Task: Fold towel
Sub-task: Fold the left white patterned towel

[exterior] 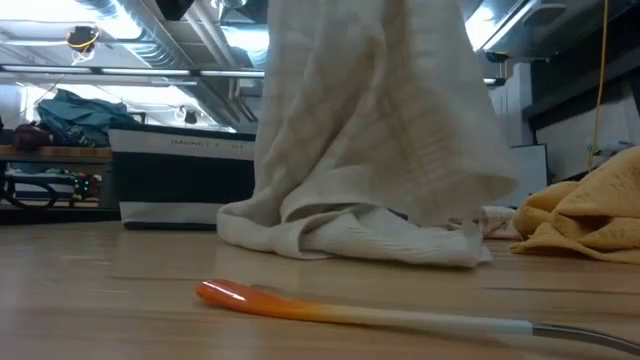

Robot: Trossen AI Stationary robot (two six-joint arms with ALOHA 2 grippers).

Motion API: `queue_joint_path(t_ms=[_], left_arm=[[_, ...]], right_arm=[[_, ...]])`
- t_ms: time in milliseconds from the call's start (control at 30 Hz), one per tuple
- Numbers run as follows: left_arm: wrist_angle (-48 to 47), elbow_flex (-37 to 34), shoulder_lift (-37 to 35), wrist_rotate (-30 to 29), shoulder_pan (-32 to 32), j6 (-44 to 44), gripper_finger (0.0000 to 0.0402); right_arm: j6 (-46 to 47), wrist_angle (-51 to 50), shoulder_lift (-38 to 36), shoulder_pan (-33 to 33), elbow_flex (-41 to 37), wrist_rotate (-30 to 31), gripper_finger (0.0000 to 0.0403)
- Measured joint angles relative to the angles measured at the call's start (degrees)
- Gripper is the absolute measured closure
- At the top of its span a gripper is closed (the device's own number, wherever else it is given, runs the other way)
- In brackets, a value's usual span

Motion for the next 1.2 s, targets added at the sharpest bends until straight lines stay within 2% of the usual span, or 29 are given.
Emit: queue_joint_path(t_ms=[200, 400, 633, 867, 1200], left_arm=[[9.0, 0.0, 8.8, 0.0, -4.6, -4.6, 0.0263], [10.5, 0.0, 17.5, -0.1, -5.8, -8.1, 0.0263], [20.2, 0.0, 28.0, -0.5, -6.4, -9.5, 0.0263], [26.5, 0.0, 34.8, -7.4, -5.8, -11.8, 0.0263], [28.3, 0.0, 39.3, -14.0, -3.3, -11.6, 0.0263]], right_arm=[[-0.2, 1.2, 1.2, -1.1, 0.0, 5.8, 0.0400], [-0.7, 7.6, 3.3, -3.4, 0.0, 5.8, 0.0399], [-1.1, 12.7, 4.8, -5.5, 0.0, 4.8, 0.0398], [-2.3, 16.4, 5.6, -5.7, 0.0, 3.8, 0.0398], [-4.1, 22.8, 7.3, -5.7, 0.0, 2.8, 0.0399]])
